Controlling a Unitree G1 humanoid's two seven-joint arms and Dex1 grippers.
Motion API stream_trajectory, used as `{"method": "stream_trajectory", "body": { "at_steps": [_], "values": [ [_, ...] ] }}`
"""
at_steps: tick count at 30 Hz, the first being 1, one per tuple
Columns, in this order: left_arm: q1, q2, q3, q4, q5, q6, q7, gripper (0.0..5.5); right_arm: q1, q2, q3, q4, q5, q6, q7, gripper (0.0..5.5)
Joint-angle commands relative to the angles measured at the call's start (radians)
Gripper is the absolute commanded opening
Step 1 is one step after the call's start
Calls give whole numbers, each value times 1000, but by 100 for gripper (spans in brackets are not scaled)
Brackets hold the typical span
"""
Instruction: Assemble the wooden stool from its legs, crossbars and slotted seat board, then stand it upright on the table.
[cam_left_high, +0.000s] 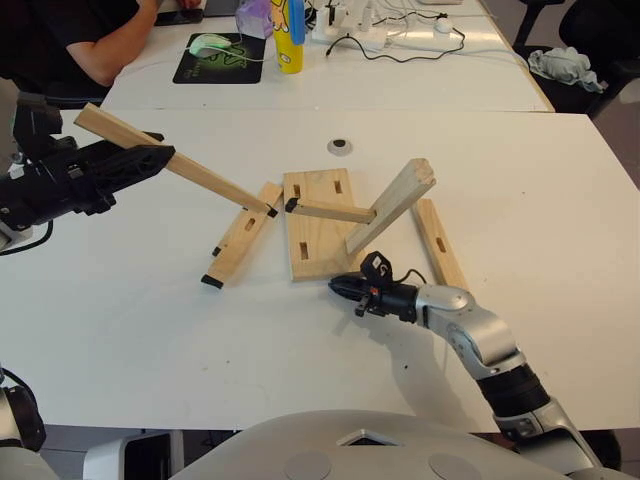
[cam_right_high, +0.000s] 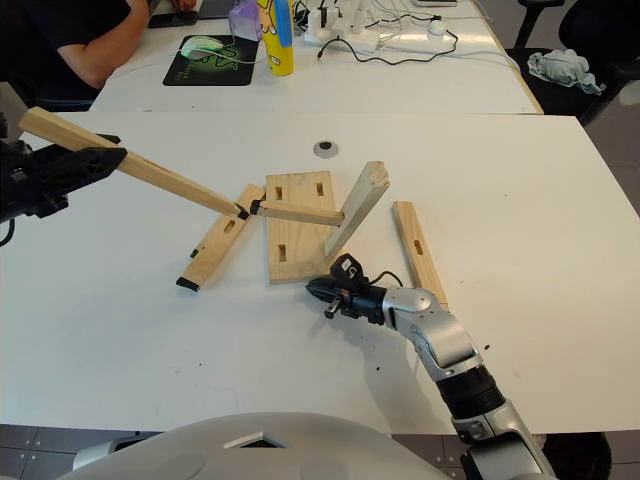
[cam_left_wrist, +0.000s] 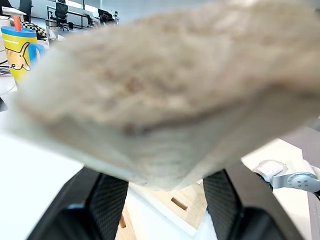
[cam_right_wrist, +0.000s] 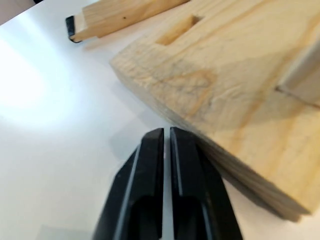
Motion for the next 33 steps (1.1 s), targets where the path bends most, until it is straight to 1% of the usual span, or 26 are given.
{"method": "stream_trajectory", "body": {
  "at_steps": [1, 10, 13, 16, 19, 20, 23, 25, 29, 33],
  "values": [
    [-9, -17, -37, -45, 57, -39, 5, 207, -3, -20, -69, 55, -43, 13, -65, 0],
    [33, -111, -84, -126, 133, -100, 58, 207, 10, -30, -82, 24, -43, 21, -54, 0],
    [26, -129, -106, -159, 158, -120, 73, 207, 62, -36, -110, -82, 43, 58, -4, 0],
    [15, -132, -127, -176, 169, -125, 66, 207, 109, 0, -162, -234, 206, 135, 20, 0],
    [-1, -131, -151, -174, 183, -134, 55, 207, 94, 79, -182, -280, 267, 149, -45, 0],
    [-9, -132, -166, -171, 191, -139, 48, 207, 90, 123, -190, -276, 279, 136, -78, 0],
    [-45, -138, -225, -142, 230, -161, 16, 207, 92, 181, -163, -248, 225, 94, -152, 0],
    [-69, -145, -266, -119, 260, -178, -6, 207, 93, 176, -120, -216, 150, 69, -186, 0],
    [-104, -171, -313, -56, 308, -213, -36, 207, 96, 210, -110, -129, 84, 6, -232, 0],
    [-106, -172, -350, -44, 344, -232, -73, 207, 89, 221, -109, -65, 28, -29, -269, 0]
  ]
}}
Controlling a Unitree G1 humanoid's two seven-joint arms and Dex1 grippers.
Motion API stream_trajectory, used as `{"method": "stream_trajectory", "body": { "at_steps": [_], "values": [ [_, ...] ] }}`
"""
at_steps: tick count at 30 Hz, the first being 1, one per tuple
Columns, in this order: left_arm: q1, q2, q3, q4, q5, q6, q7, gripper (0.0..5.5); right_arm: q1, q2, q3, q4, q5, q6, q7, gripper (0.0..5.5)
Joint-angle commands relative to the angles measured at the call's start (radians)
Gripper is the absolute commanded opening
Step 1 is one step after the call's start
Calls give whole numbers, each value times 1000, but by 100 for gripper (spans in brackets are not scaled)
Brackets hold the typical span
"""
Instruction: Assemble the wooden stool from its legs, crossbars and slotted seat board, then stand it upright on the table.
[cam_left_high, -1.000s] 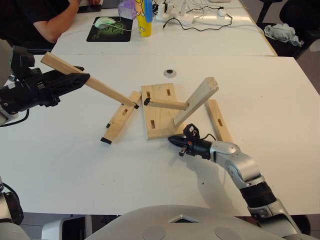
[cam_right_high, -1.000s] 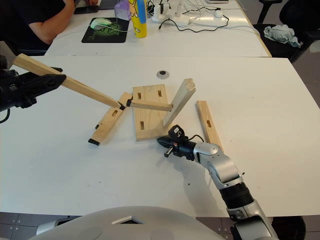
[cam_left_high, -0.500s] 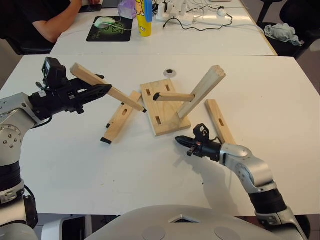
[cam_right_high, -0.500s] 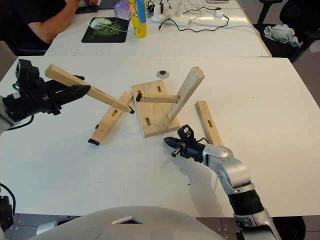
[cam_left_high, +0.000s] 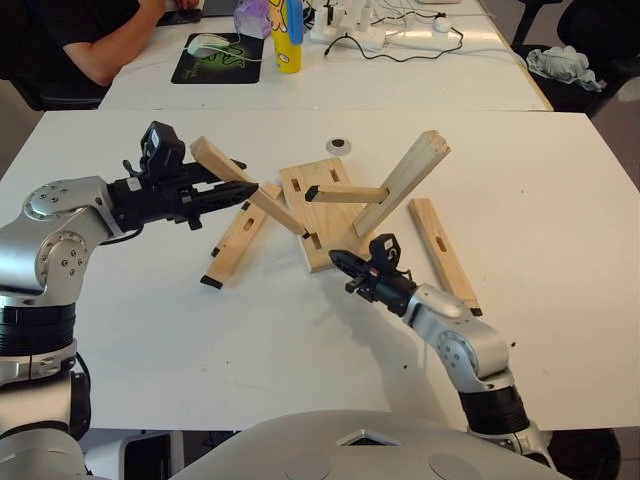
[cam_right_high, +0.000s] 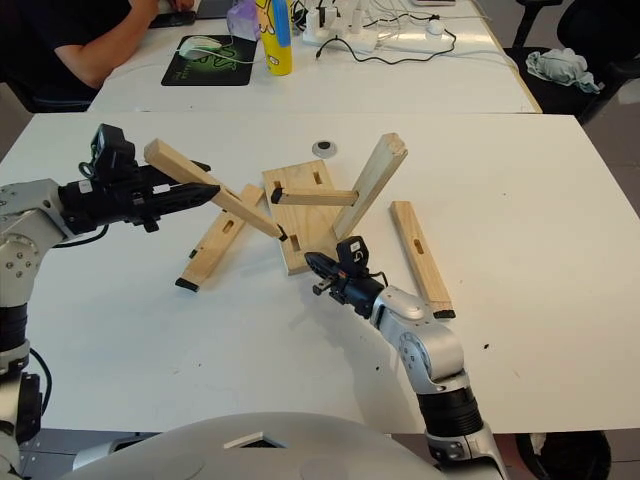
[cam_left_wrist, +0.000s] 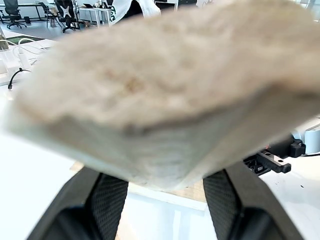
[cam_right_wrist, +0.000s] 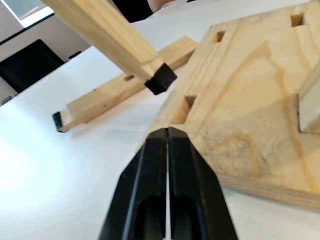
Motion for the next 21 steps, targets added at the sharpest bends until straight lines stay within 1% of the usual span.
{"method": "stream_trajectory", "body": {
  "at_steps": [1, 5, 9, 18, 21],
  "values": [
    [-17, 4, -38, 8, 39, -18, -38, 207, -10, 18, -4, 58, -39, -20, -31, 0],
    [-16, 1, -65, 20, 64, -26, -61, 207, -28, 37, -2, 119, -66, -30, -48, 0],
    [-19, -10, -90, 32, 88, -45, -77, 207, -25, 31, 22, 138, -92, -10, -56, 0],
    [-91, -15, -27, -56, 26, -2, -55, 207, -16, 21, 35, 156, -122, 16, -70, 0],
    [-87, -13, -35, -80, 28, 8, -54, 207, -12, 24, 34, 154, -119, 19, -72, 0]
  ]
}}
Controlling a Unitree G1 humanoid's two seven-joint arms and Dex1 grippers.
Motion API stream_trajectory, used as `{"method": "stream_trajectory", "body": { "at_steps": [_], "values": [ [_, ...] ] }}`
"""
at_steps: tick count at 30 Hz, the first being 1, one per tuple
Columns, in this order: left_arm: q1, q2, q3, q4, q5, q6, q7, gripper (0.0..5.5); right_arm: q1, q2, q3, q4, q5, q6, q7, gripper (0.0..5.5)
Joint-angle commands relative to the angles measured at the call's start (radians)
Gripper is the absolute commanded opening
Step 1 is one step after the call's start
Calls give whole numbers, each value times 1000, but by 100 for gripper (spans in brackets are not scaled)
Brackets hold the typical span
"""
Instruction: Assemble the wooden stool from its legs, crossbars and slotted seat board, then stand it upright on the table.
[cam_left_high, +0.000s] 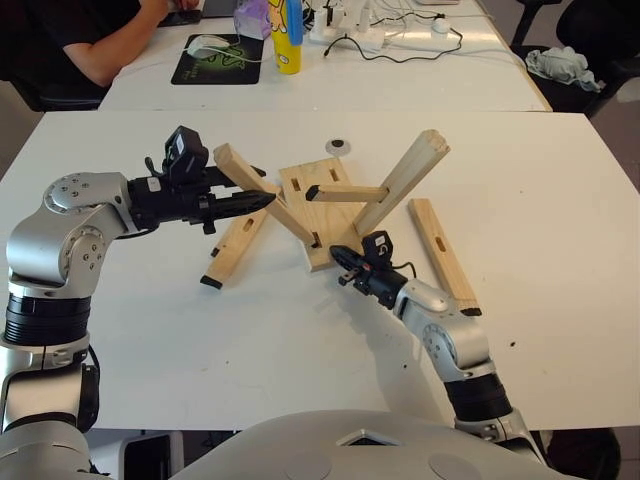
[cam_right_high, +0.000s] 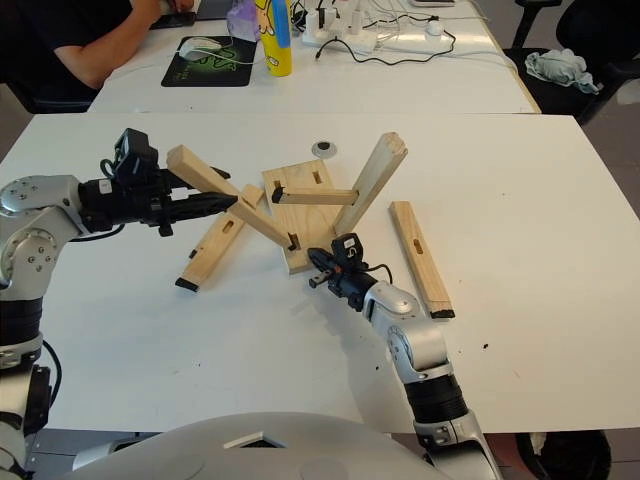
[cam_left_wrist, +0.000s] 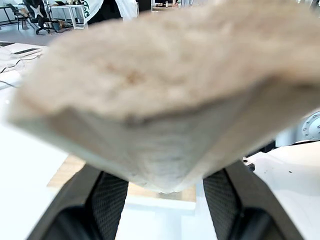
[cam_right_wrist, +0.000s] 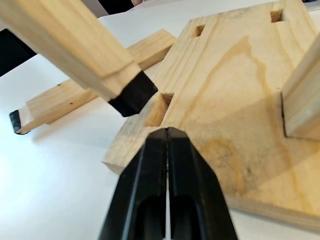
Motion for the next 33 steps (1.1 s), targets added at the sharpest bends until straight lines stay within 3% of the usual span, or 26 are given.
{"method": "stream_trajectory", "body": {
  "at_steps": [1, 15, 33],
  "values": [
    [-17, 10, -6, -40, 7, 6, -3, 207, 39, -14, 9, 50, -40, 67, -37, 0],
    [27, 3, -81, 52, 124, -92, -50, 207, 21, -23, 26, 57, -35, 79, -18, 0],
    [-80, -41, -206, 119, 235, -130, -48, 207, 18, -24, 48, 68, -44, 91, -23, 0]
  ]
}}
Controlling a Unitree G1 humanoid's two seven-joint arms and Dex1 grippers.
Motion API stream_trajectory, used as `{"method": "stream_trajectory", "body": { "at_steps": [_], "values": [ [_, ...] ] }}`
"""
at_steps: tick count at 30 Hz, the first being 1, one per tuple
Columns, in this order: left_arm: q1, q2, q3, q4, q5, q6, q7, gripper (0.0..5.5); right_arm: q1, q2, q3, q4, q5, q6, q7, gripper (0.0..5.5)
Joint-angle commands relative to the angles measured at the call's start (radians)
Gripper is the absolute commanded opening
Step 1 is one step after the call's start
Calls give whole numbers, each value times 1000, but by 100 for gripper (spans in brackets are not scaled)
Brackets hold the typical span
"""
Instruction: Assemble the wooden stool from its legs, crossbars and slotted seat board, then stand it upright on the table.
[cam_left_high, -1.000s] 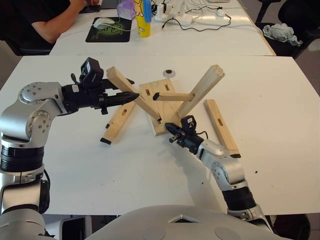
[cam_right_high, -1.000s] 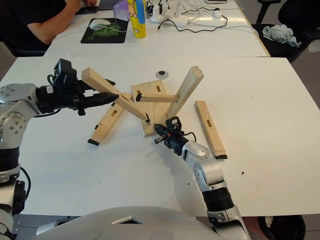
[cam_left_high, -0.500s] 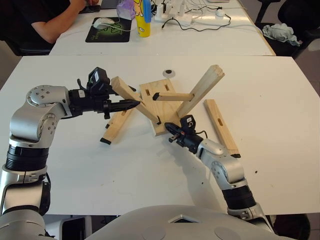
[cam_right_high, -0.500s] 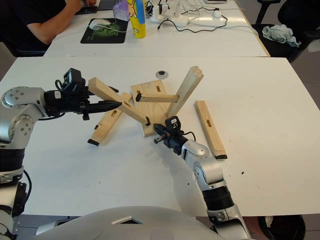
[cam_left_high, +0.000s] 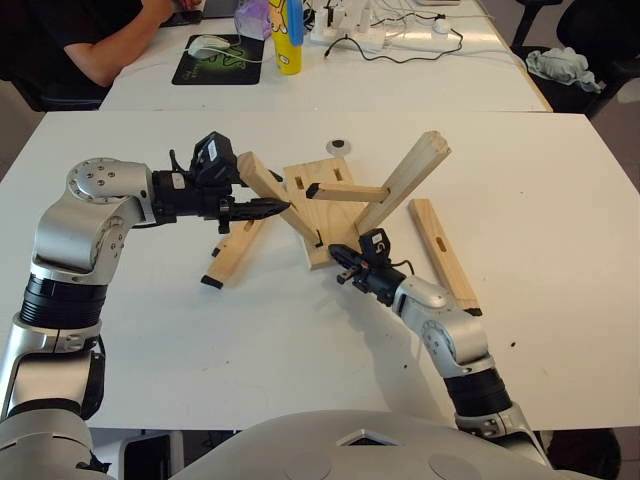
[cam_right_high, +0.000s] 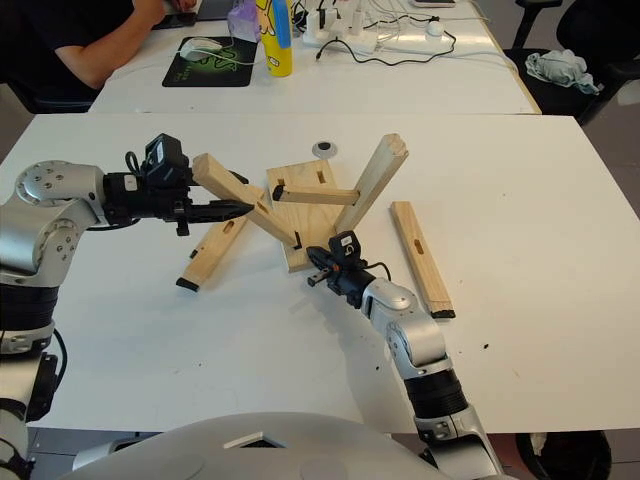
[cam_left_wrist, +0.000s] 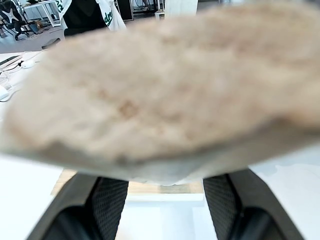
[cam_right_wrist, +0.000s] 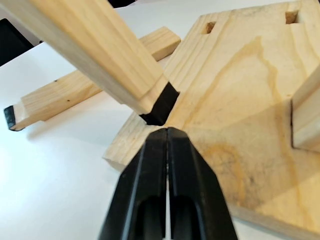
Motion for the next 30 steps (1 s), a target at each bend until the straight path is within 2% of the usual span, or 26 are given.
{"method": "stream_trajectory", "body": {
  "at_steps": [1, 15, 30],
  "values": [
    [1, -16, -49, 41, 63, 2, 15, 207, 42, -13, 30, 59, -31, 81, -11, 0],
    [-32, -81, -90, 72, 71, 28, 45, 207, 43, -25, 47, 56, -38, 101, 14, 0],
    [55, -64, -86, 100, 81, 12, 44, 207, 42, -36, 40, 18, -26, 84, 28, 0]
  ]
}}
